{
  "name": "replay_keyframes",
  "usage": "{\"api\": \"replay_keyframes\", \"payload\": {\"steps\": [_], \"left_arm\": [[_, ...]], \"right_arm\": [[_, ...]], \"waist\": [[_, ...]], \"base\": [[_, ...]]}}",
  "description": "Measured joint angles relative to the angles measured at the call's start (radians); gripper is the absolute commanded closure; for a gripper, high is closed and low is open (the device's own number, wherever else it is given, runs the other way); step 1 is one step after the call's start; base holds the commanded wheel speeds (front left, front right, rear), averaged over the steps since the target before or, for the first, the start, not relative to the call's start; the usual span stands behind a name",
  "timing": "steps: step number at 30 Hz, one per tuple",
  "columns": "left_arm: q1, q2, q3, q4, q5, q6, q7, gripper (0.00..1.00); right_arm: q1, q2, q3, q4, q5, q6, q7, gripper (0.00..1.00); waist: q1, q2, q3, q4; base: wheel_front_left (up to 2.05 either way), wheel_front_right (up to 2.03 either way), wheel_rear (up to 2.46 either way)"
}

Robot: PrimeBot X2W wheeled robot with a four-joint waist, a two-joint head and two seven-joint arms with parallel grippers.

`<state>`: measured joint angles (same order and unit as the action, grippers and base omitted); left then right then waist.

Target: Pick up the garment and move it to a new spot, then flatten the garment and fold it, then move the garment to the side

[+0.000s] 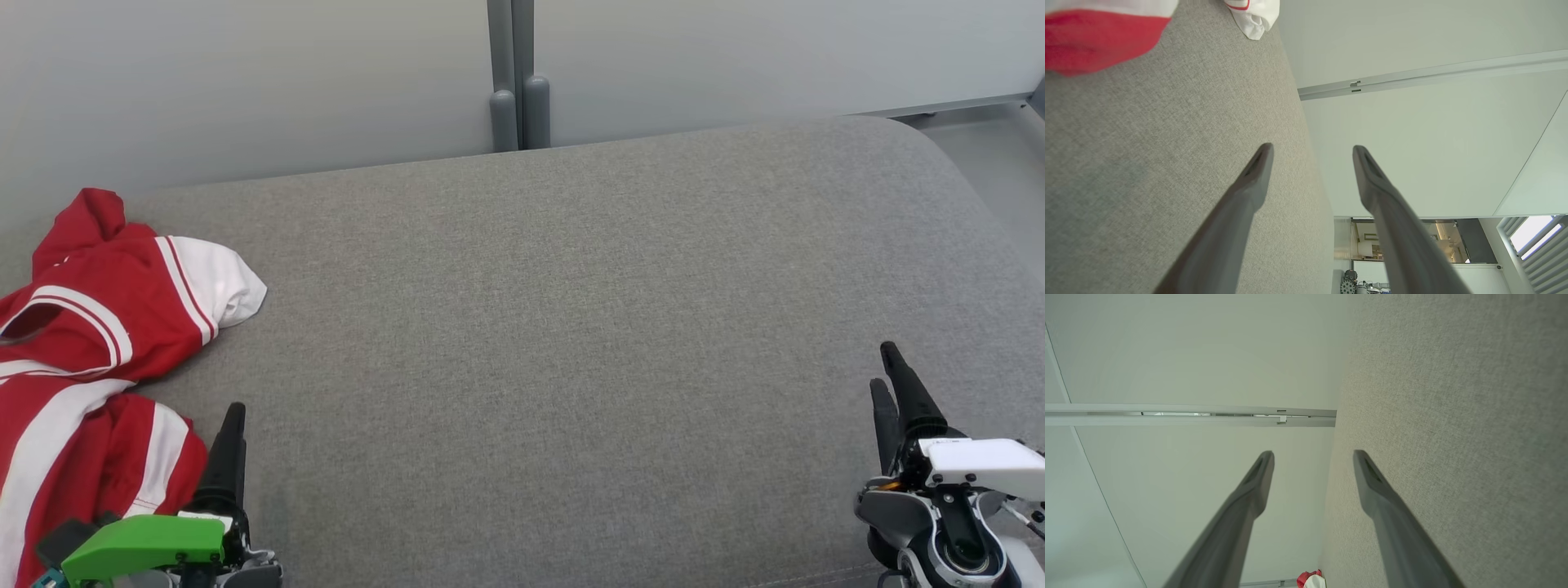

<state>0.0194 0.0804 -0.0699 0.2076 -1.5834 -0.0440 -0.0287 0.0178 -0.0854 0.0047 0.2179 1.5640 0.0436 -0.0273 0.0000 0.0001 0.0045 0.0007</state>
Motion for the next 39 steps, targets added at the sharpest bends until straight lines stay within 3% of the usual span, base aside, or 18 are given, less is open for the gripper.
{"api": "replay_keyframes", "payload": {"steps": [18, 39], "left_arm": [[-0.021, 0.001, 0.002, -0.122, 0.416, 0.020, -0.048, 0.00], [0.002, -0.003, -0.029, -0.155, 0.819, 0.088, -0.100, 0.00]], "right_arm": [[-0.011, -0.005, 0.034, -0.099, -0.388, -0.002, -0.051, 0.00], [-0.011, -0.001, 0.130, -0.147, -0.773, -0.030, -0.104, 0.00]], "waist": [[0.0000, 0.0000, 0.013, 0.003], [0.0000, -0.0001, 0.019, 0.005]], "base": [[0.00, 0.00, 0.00], [0.00, 0.00, 0.00]]}}
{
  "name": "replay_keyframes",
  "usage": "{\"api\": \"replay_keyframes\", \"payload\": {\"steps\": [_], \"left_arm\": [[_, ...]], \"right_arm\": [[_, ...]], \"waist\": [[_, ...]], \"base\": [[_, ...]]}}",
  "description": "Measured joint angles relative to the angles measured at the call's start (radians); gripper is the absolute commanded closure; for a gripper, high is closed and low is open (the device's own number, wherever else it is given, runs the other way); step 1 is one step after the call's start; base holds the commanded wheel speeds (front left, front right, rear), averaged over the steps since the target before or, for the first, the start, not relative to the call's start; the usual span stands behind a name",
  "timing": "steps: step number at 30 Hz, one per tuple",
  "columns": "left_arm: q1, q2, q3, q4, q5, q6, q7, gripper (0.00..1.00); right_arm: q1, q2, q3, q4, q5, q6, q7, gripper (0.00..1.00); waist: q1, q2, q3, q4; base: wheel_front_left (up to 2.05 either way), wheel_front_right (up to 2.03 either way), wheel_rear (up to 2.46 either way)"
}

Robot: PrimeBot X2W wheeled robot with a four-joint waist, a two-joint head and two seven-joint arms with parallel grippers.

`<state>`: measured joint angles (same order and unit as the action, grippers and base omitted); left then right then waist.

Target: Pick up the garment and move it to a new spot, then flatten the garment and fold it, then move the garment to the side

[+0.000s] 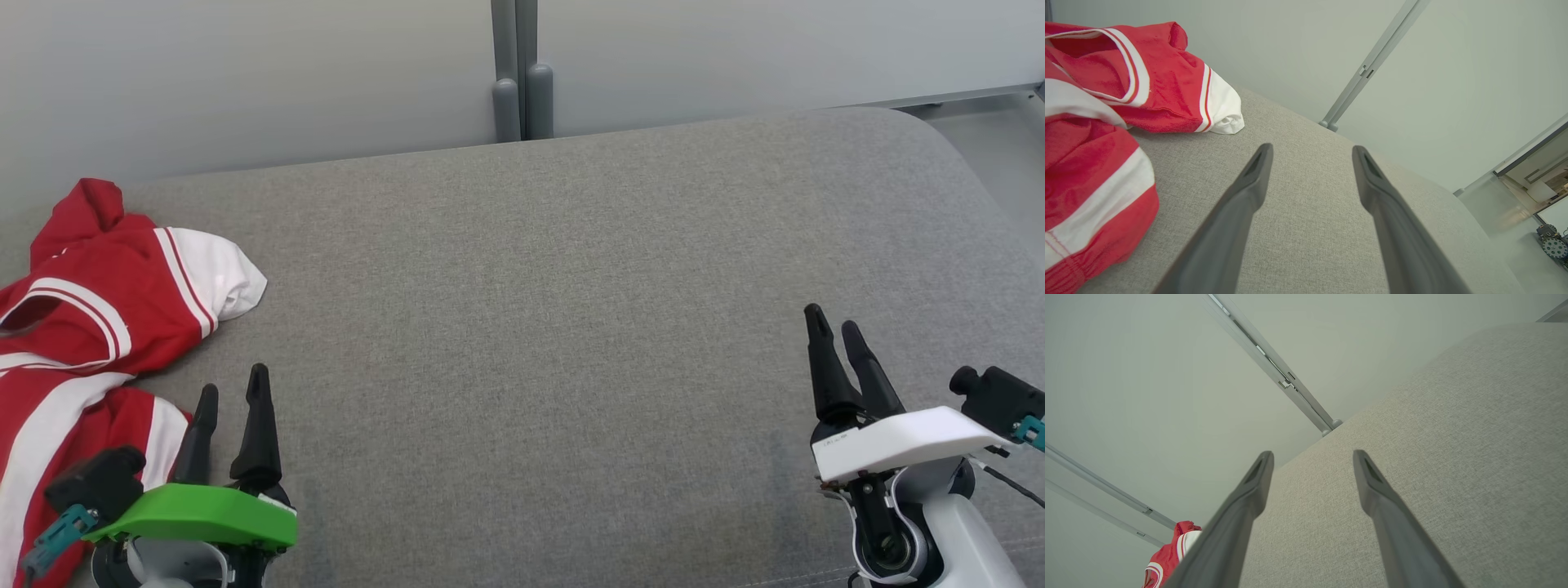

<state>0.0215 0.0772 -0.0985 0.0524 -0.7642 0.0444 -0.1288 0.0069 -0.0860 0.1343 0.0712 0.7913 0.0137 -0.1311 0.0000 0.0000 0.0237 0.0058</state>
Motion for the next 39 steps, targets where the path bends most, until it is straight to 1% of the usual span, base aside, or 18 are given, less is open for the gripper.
{"api": "replay_keyframes", "payload": {"steps": [1, 7, 8, 15, 17, 18, 20, 24, 25, 26, 27, 39], "left_arm": [[0.000, 0.000, 0.000, -0.002, 0.019, 0.000, -0.002, 0.00], [0.004, -0.004, -0.002, -0.009, 0.124, 0.009, -0.021, 0.00], [0.008, -0.004, -0.002, -0.011, 0.140, 0.010, -0.022, 0.00], [0.031, -0.011, -0.004, -0.014, 0.237, 0.019, -0.041, 0.00], [0.038, -0.014, -0.006, -0.013, 0.261, 0.028, -0.042, 0.00], [0.042, -0.016, -0.007, -0.013, 0.290, 0.030, -0.050, 0.00], [0.043, -0.019, -0.008, -0.013, 0.314, 0.033, -0.058, 0.00], [0.048, -0.021, -0.017, -0.005, 0.363, 0.040, -0.067, 0.00], [0.048, -0.021, -0.017, -0.005, 0.363, 0.040, -0.067, 0.00], [0.059, -0.023, -0.025, 0.001, 0.383, 0.044, -0.072, 0.00], [0.059, -0.023, -0.025, 0.001, 0.383, 0.044, -0.072, 0.00], [0.066, -0.026, -0.031, 0.002, 0.535, 0.056, -0.102, 0.00]], "right_arm": [[0.000, 0.001, 0.004, -0.001, -0.017, -0.006, -0.001, 0.00], [0.002, 0.003, 0.027, -0.003, -0.116, -0.009, -0.018, 0.00], [0.002, 0.005, 0.031, -0.004, -0.131, -0.014, -0.019, 0.00], [0.002, 0.010, 0.053, -0.016, -0.240, -0.017, -0.037, 0.00], [0.002, 0.011, 0.060, -0.018, -0.267, -0.017, -0.044, 0.00], [0.003, 0.013, 0.066, -0.019, -0.300, -0.017, -0.046, 0.00], [0.003, 0.015, 0.072, -0.023, -0.328, -0.024, -0.054, 0.00], [0.005, 0.016, 0.084, -0.027, -0.388, -0.024, -0.063, 0.00], [0.005, 0.016, 0.084, -0.027, -0.388, -0.024, -0.063, 0.00], [0.005, 0.016, 0.092, -0.028, -0.421, -0.024, -0.069, 0.00], [0.005, 0.016, 0.092, -0.028, -0.421, -0.024, -0.069, 0.00], [0.008, 0.020, 0.122, -0.043, -0.600, -0.025, -0.098, 0.00]], "waist": [[0.0000, 0.0000, -0.001, 0.000], [0.0000, 0.0000, -0.009, 0.000], [0.0000, 0.0000, -0.010, 0.001], [0.0000, 0.0000, -0.016, 0.000], [0.0000, 0.0000, -0.018, 0.000], [0.0000, 0.0000, -0.020, 0.000], [0.0000, 0.0000, -0.021, 0.000], [0.0000, 0.0000, -0.023, -0.001], [0.0000, 0.0000, -0.023, -0.001], [0.0000, 0.0000, -0.024, -0.001], [0.0000, 0.0000, -0.024, -0.001], [0.0000, 0.0001, -0.029, -0.003]], "base": [[0.00, 0.00, 0.00], [0.00, 0.00, 0.00], [0.00, 0.00, 0.00], [0.00, 0.00, 0.00], [0.00, 0.00, 0.00], [0.00, 0.00, 0.00], [0.00, 0.00, 0.00], [0.00, 0.00, 0.00], [0.00, 0.00, 0.00], [0.00, 0.00, 0.00], [0.00, 0.00, 0.00], [0.00, 0.00, 0.00]]}}
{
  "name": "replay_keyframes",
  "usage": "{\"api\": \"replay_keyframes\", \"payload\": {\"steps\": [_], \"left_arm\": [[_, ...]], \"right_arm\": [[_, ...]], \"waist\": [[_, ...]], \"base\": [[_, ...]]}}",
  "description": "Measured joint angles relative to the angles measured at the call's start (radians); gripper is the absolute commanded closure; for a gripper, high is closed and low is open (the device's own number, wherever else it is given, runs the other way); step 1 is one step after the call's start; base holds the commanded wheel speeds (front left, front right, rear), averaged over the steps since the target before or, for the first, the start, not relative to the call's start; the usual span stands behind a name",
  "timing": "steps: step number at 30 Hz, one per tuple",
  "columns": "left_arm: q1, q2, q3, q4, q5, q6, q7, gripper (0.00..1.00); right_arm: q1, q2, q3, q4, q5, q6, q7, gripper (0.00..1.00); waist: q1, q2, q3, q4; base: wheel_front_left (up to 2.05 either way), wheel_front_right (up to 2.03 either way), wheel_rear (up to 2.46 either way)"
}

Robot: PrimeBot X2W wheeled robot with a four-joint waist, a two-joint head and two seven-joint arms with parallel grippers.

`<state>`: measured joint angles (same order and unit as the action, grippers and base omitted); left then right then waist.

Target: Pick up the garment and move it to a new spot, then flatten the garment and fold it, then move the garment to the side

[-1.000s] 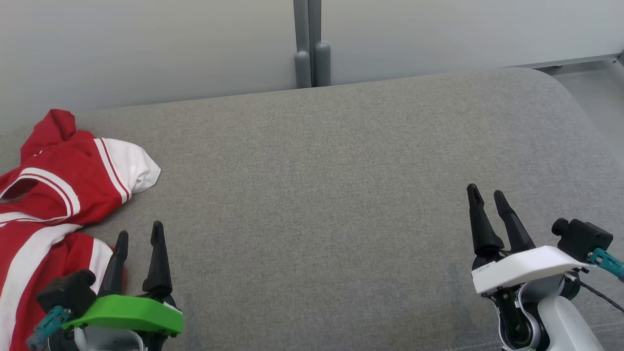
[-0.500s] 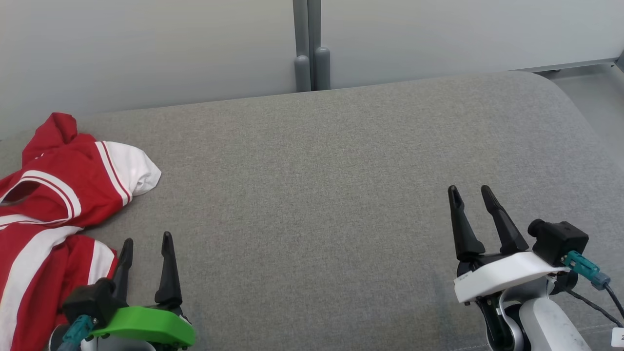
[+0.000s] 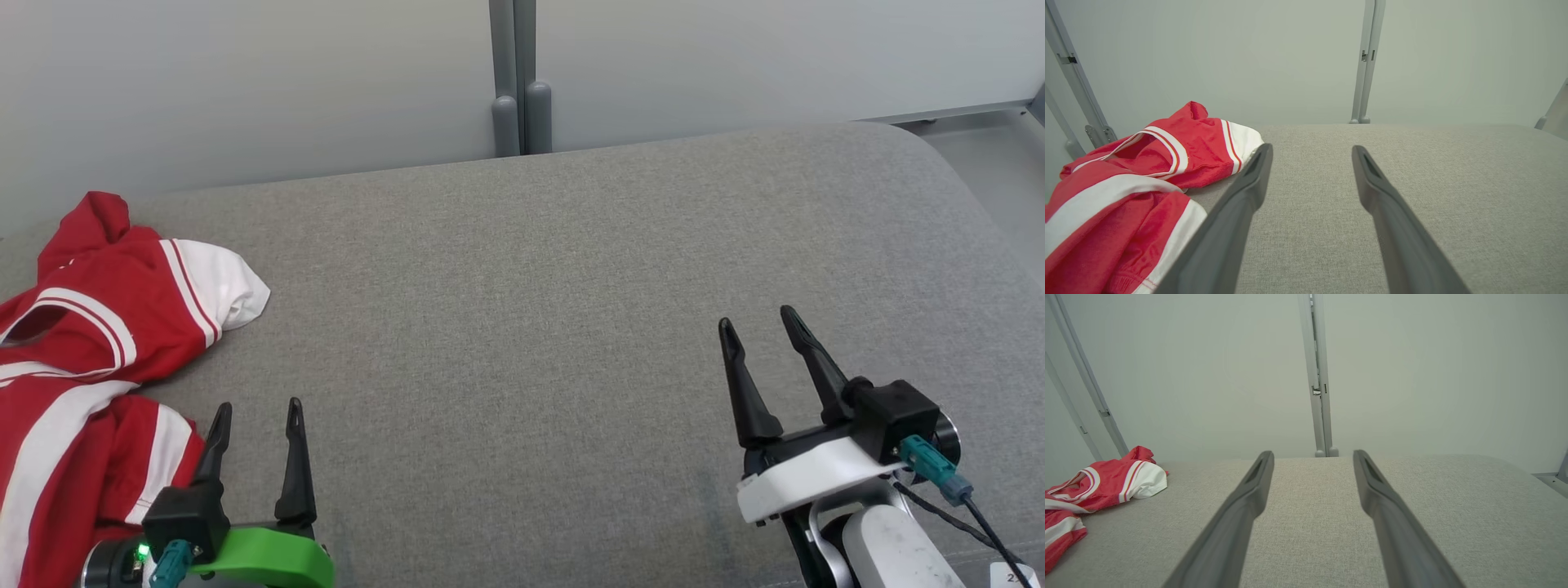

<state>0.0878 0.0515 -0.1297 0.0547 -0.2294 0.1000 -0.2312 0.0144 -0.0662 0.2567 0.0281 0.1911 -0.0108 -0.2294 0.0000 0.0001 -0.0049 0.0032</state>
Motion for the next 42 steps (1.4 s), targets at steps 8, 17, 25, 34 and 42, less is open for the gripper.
{"api": "replay_keyframes", "payload": {"steps": [8, 17, 25, 34, 42], "left_arm": [[0.000, -0.003, 0.011, -0.009, 0.073, 0.016, -0.018, 0.00], [0.000, -0.003, 0.026, -0.004, 0.017, 0.019, -0.018, 0.00], [0.000, -0.004, 0.023, -0.004, 0.013, 0.019, -0.018, 0.00], [0.000, -0.004, 0.018, -0.003, 0.008, 0.019, -0.018, 0.00], [0.000, -0.004, 0.017, -0.003, 0.005, 0.019, -0.018, 0.00]], "right_arm": [[0.011, 0.002, 0.018, -0.008, -0.113, -0.001, -0.021, 0.00], [0.012, 0.003, 0.015, -0.010, -0.116, -0.009, -0.022, 0.00], [0.013, 0.004, 0.008, -0.012, -0.115, -0.009, -0.022, 0.00], [0.013, 0.005, 0.003, -0.015, -0.112, -0.009, -0.022, 0.00], [0.013, 0.005, -0.002, -0.016, -0.112, -0.009, -0.022, 0.00]], "waist": [[0.0000, 0.0000, -0.002, 0.000], [0.0000, 0.0000, 0.000, -0.004], [0.0000, 0.0000, 0.003, -0.005], [0.0000, -0.0001, 0.007, -0.004], [0.0001, 0.0000, 0.010, -0.004]], "base": [[0.00, 0.00, 0.00], [0.00, 0.00, 0.00], [0.00, 0.00, 0.00], [0.00, 0.00, 0.00], [0.00, 0.00, 0.00]]}}
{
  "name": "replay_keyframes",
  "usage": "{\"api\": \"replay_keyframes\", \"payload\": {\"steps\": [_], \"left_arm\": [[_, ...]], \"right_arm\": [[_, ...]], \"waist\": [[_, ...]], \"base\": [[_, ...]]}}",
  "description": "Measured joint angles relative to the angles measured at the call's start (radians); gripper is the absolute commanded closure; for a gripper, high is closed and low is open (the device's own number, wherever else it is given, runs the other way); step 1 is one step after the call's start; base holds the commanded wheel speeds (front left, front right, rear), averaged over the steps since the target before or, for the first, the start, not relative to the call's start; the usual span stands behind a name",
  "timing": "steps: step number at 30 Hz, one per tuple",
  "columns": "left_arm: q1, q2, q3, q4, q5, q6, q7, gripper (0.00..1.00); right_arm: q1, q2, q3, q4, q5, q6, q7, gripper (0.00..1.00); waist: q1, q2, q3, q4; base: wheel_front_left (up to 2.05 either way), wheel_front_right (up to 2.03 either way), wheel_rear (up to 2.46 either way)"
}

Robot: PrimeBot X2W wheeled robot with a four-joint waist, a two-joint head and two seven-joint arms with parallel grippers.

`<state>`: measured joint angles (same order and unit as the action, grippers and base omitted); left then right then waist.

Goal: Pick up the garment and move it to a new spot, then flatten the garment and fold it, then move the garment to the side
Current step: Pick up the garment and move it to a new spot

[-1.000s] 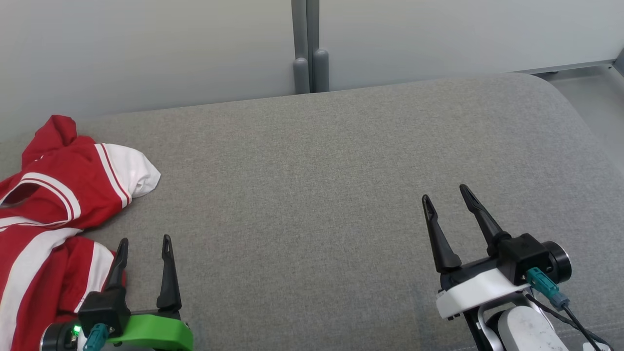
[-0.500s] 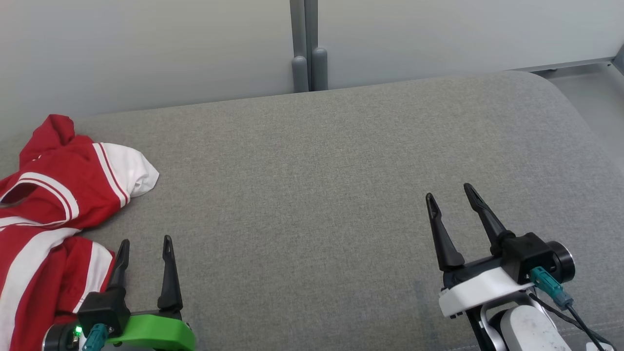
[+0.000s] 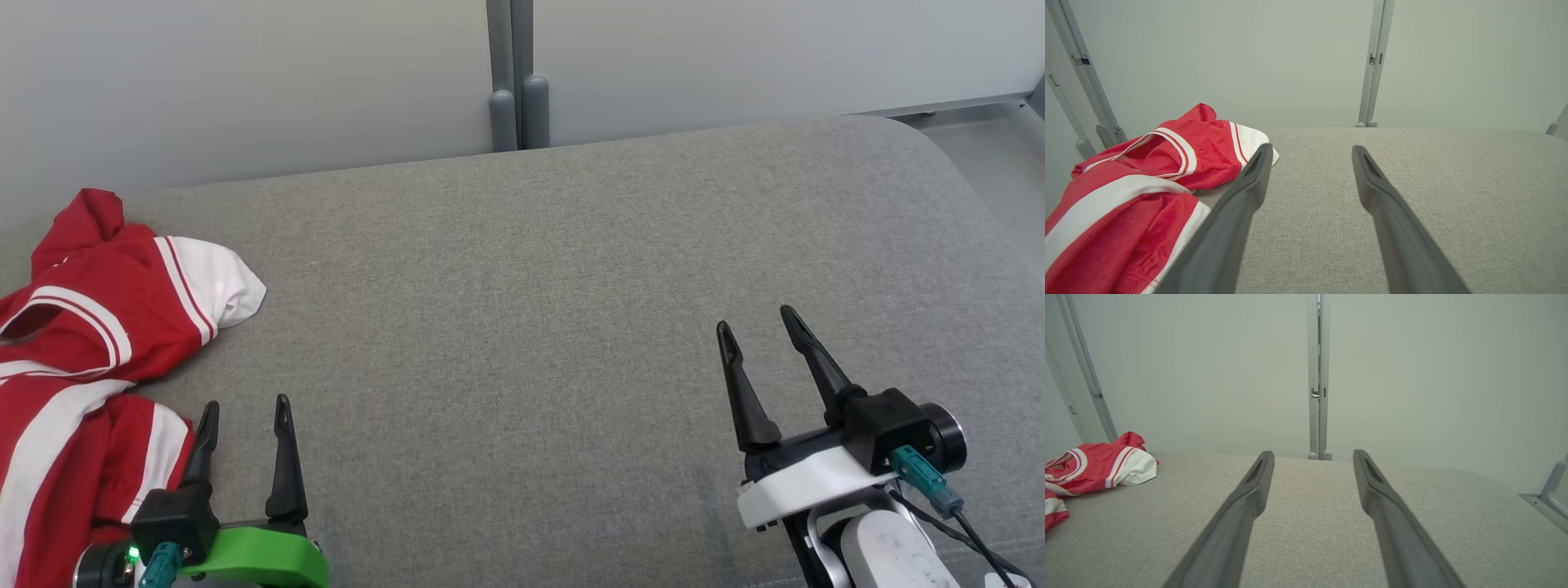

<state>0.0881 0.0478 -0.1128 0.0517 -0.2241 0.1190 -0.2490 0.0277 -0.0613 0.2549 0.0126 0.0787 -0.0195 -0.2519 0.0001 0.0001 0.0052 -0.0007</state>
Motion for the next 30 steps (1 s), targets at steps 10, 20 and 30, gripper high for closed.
{"api": "replay_keyframes", "payload": {"steps": [10, 20, 30], "left_arm": [[-0.003, -0.001, -0.023, 0.004, 0.000, 0.000, 0.000, 0.00], [-0.028, -0.001, -0.021, 0.001, 0.000, 0.000, 0.000, 0.00], [-0.028, -0.001, 0.014, -0.007, -0.002, 0.000, -0.003, 0.00]], "right_arm": [[0.002, 0.001, -0.024, -0.009, 0.002, -0.001, 0.000, 0.00], [0.001, 0.000, -0.028, -0.016, 0.002, 0.002, 0.000, 0.00], [-0.009, 0.000, -0.012, -0.010, 0.002, 0.031, 0.000, 0.00]], "waist": [[0.0000, -0.0001, 0.007, 0.026], [0.0000, 0.0000, 0.016, 0.113], [0.0000, 0.0000, 0.023, 0.241]], "base": [[0.00, 0.00, 0.00], [0.00, 0.00, 0.00], [0.00, 0.00, 0.00]]}}
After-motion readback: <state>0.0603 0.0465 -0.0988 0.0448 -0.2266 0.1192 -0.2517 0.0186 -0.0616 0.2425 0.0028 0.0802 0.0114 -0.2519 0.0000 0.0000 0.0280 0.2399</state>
